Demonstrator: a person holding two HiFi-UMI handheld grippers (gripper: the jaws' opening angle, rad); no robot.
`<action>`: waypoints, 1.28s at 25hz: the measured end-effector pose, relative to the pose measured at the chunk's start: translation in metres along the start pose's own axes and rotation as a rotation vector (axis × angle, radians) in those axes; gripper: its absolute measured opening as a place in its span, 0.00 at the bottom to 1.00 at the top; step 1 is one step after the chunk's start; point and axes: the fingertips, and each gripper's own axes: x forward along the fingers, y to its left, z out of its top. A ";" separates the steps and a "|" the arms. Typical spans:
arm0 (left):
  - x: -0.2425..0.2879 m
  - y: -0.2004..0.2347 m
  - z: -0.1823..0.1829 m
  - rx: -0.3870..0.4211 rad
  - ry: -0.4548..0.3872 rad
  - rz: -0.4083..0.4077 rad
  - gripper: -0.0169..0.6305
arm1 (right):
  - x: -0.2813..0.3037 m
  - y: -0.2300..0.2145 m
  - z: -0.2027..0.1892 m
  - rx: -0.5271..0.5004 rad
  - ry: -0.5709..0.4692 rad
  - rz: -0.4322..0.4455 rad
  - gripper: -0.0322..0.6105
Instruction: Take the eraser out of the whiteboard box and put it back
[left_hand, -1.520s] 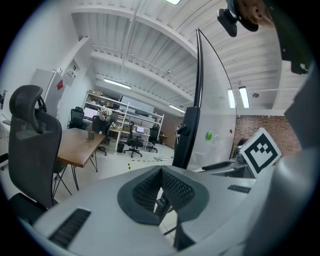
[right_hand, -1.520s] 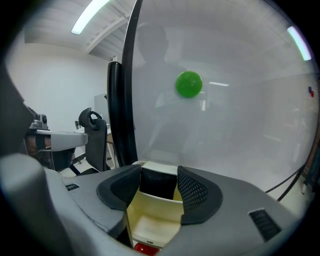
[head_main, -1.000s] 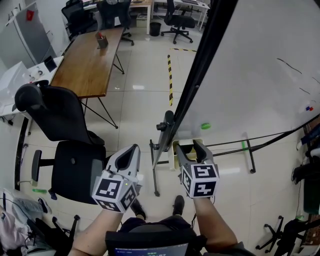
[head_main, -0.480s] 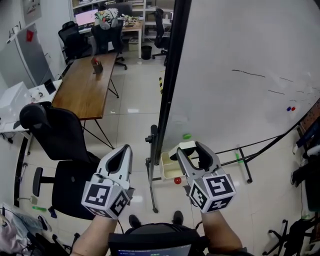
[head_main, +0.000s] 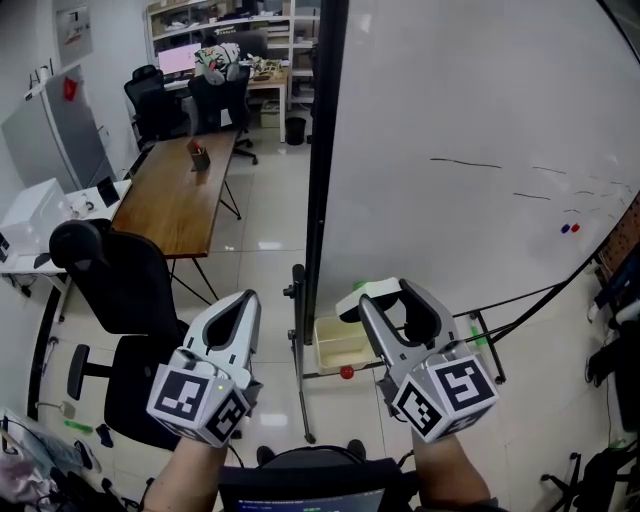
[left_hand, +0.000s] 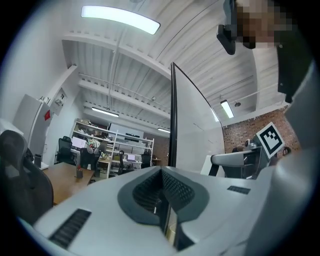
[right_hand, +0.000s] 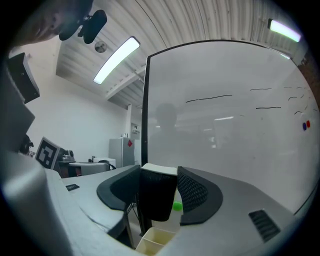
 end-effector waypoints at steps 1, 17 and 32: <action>0.000 -0.002 0.001 0.003 -0.001 -0.001 0.08 | -0.002 -0.001 0.001 0.003 -0.002 0.002 0.45; -0.006 -0.016 0.004 0.004 -0.003 -0.002 0.08 | -0.017 -0.005 0.006 0.005 -0.010 -0.002 0.45; -0.010 -0.020 0.000 0.011 -0.017 0.029 0.08 | -0.023 -0.005 -0.003 0.011 0.011 -0.017 0.45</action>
